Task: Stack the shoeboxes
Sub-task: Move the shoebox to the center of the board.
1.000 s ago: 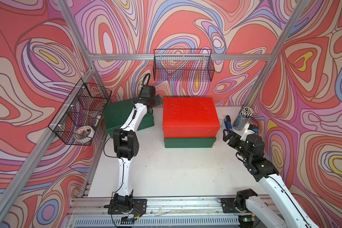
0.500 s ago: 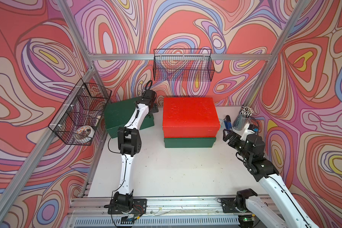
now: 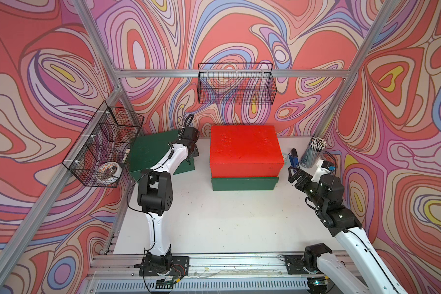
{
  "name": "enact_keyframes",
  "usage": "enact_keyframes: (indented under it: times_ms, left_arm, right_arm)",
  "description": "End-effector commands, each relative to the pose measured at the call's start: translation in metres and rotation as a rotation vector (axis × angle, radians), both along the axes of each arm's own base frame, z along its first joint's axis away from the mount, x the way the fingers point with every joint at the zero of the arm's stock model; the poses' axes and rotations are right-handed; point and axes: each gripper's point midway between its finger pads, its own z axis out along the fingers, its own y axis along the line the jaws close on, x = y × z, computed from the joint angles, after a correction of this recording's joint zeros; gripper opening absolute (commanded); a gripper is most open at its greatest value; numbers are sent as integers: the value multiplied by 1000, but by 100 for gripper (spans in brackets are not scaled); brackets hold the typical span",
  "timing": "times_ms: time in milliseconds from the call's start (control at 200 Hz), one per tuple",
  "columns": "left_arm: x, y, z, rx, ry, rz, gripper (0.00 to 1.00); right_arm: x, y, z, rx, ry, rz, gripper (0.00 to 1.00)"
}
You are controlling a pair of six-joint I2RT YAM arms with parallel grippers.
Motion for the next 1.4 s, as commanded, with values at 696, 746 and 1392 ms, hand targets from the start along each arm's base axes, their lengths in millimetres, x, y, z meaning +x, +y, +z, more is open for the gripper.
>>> enact_keyframes:
  times_ms: [696, 746, 1392]
  left_arm:
    - [-23, -36, 48, -48, -12, -102, 93]
    - [-13, -32, 50, -8, -6, -92, 96]
    - [139, 38, 70, 13, -251, -50, 100]
  right_arm:
    - [-12, -3, 5, -2, -11, -2, 98]
    - [-11, -3, 4, -3, -9, -4, 98]
    - [0, 1, -4, -5, 4, 10, 98]
